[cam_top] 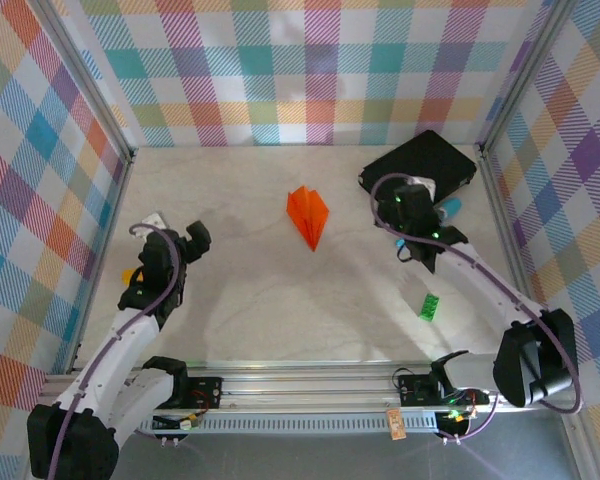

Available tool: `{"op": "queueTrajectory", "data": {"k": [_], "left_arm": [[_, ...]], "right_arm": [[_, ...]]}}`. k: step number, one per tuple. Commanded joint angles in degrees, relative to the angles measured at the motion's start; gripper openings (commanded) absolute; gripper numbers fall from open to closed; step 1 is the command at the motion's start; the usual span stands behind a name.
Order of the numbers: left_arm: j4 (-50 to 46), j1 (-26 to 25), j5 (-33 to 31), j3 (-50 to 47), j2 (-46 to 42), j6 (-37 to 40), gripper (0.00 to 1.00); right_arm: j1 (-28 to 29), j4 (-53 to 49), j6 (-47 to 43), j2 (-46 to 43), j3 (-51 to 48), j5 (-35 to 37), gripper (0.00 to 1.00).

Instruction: Fold a paper plane with a square sheet of paper (pick it up from the middle)

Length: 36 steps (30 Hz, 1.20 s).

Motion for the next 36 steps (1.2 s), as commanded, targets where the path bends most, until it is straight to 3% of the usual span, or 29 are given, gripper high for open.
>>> {"op": "queueTrajectory", "data": {"k": [1, 8, 12, 16, 23, 30, 36], "left_arm": [[8.1, 1.3, -7.1, -4.8, -1.4, 7.3, 1.00], [20.9, 3.9, -6.0, -11.0, 6.2, 15.2, 1.00], [29.5, 6.4, 1.2, -12.7, 11.9, 18.7, 1.00], [38.3, 9.1, 10.6, -13.1, 18.8, 19.2, 1.00], [54.0, 10.7, 20.5, -13.8, 29.5, 19.8, 1.00], [58.7, 10.7, 21.2, -11.3, 38.8, 20.7, 1.00], [54.9, 8.1, 18.7, -7.7, 42.2, 23.4, 1.00]], "right_arm": [[-3.8, 8.9, -1.7, -3.7, -6.6, 7.5, 0.99], [-11.0, 27.1, -5.5, -2.5, -21.0, 7.8, 0.99], [-11.5, 43.0, -13.2, 3.8, -25.7, 4.7, 0.99], [-11.8, 57.1, -19.4, 8.2, -27.9, -4.0, 0.99], [-14.0, 60.2, -20.7, 12.1, -28.5, -15.2, 0.99], [-16.9, 68.7, -18.8, 15.8, -31.2, -18.8, 0.99], [-17.6, 65.0, -17.5, 15.6, -29.7, -18.8, 0.99]]}}
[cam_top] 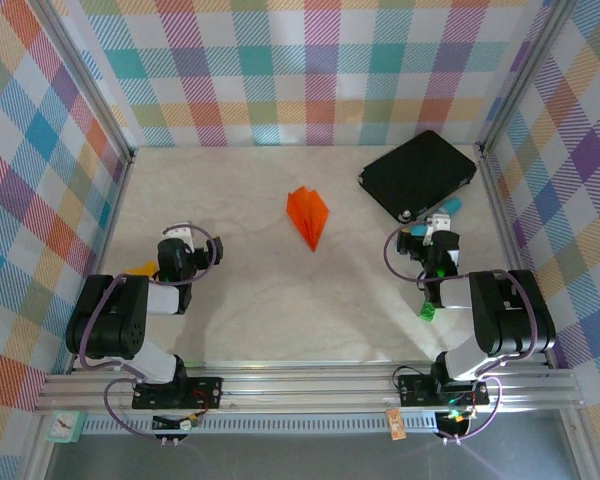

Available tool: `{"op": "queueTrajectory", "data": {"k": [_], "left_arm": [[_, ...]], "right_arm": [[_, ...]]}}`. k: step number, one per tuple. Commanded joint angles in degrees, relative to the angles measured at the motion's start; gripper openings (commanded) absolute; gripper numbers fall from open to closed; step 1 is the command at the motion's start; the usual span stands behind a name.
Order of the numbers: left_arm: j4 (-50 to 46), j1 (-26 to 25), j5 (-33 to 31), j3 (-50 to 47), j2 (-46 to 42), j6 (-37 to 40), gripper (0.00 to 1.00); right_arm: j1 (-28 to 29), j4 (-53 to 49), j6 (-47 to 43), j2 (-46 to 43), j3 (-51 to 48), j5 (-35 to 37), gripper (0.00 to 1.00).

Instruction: Fold a paper plane with a square sheet of paper (pick it up from the middle)

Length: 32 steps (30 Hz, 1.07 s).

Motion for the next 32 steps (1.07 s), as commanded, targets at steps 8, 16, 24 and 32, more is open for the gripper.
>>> {"op": "queueTrajectory", "data": {"k": [8, 16, 24, 32], "left_arm": [[1.9, -2.9, -4.4, 2.2, 1.6, 3.6, 1.00], [1.9, -3.3, -3.9, 2.1, 1.6, 4.0, 1.00], [1.6, -3.1, -2.7, 2.3, 1.6, 4.3, 1.00], [1.5, -2.6, -1.4, 2.5, 1.7, 4.1, 1.00]], "right_arm": [[-0.4, 2.3, 1.2, 0.0, 0.7, -1.4, 0.99], [-0.3, 2.2, 1.2, 0.0, 0.7, -1.4, 0.99], [-0.3, 2.2, 1.2, 0.0, 0.7, -1.4, 0.99], [-0.3, 2.5, 1.1, -0.2, 0.4, -1.4, 0.99]]}}
